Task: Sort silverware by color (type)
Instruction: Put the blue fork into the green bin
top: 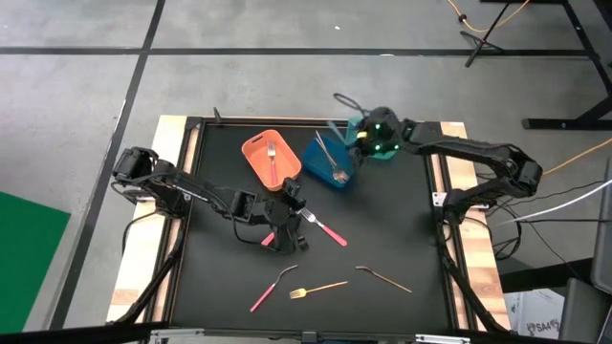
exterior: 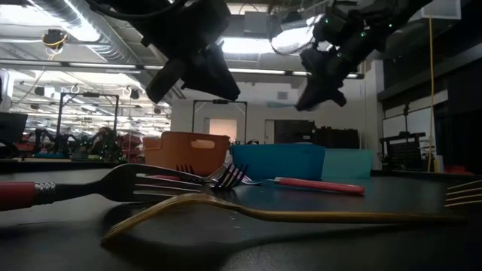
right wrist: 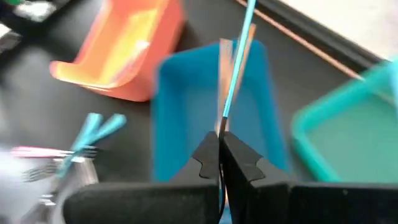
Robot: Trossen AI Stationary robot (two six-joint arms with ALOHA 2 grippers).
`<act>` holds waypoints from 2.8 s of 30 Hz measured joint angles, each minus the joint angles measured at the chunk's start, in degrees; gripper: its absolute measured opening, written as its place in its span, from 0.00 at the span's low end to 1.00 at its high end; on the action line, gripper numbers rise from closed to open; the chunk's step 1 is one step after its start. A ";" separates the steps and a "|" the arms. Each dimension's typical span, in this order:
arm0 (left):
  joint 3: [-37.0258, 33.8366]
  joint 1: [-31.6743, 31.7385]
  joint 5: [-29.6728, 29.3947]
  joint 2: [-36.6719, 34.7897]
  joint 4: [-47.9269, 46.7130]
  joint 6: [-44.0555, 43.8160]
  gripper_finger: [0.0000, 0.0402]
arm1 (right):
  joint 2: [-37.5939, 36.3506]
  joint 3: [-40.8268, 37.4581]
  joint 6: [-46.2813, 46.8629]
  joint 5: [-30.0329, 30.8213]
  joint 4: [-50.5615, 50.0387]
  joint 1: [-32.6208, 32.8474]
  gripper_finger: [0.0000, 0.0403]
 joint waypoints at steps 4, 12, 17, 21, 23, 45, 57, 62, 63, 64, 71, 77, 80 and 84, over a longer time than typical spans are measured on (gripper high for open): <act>0.00 0.04 0.55 0.00 -0.38 -0.02 0.11 | -0.05 0.00 -4.93 -0.11 -1.81 -5.17 0.00; 0.00 0.04 0.60 0.00 -0.41 -0.09 0.11 | 0.12 -0.30 -14.57 -0.47 -3.51 -12.64 0.00; 0.00 0.04 0.66 0.00 -0.58 -0.09 0.11 | 0.61 -3.45 -20.59 -0.40 -2.66 -15.80 0.00; 0.00 0.04 0.66 0.00 -0.73 -0.04 0.11 | 0.62 -7.60 -23.54 -0.42 0.97 -17.93 0.00; 0.00 0.04 0.66 0.00 -0.72 -0.07 0.11 | 0.63 -9.67 -23.95 -0.44 3.70 -19.16 0.00; 0.00 0.04 0.66 0.00 -0.69 -0.07 0.11 | 0.65 -20.40 -32.35 -0.46 17.89 -22.64 0.00; 0.00 0.04 0.63 0.00 -0.67 -0.07 0.11 | 0.65 -21.14 -32.41 0.97 17.80 -22.64 0.01; 0.00 0.04 0.63 0.00 -0.67 -0.07 0.11 | 0.65 -21.14 -32.46 4.43 17.77 -22.64 0.01; 0.00 0.04 0.63 0.00 -0.67 -0.07 0.11 | 0.65 -21.14 -32.48 4.84 17.75 -22.64 0.01; 0.00 0.04 0.63 0.00 -0.67 -0.07 0.11 | 0.65 -21.14 -32.48 5.05 17.73 -22.64 0.01; 0.00 0.04 0.63 0.00 -0.67 -0.07 0.11 | 0.65 -21.14 -32.46 5.07 17.73 -22.64 0.01; 0.00 0.04 0.63 0.00 -0.67 -0.07 0.11 | 0.65 -21.14 -32.45 5.07 17.72 -22.64 0.01; 0.00 0.04 0.63 0.00 -0.67 -0.08 0.11 | 0.65 -21.14 -32.44 5.07 17.73 -22.64 0.01; 0.00 0.04 0.63 0.00 -0.67 -0.57 0.11 | 0.65 -21.14 -32.44 5.07 17.71 -22.64 0.01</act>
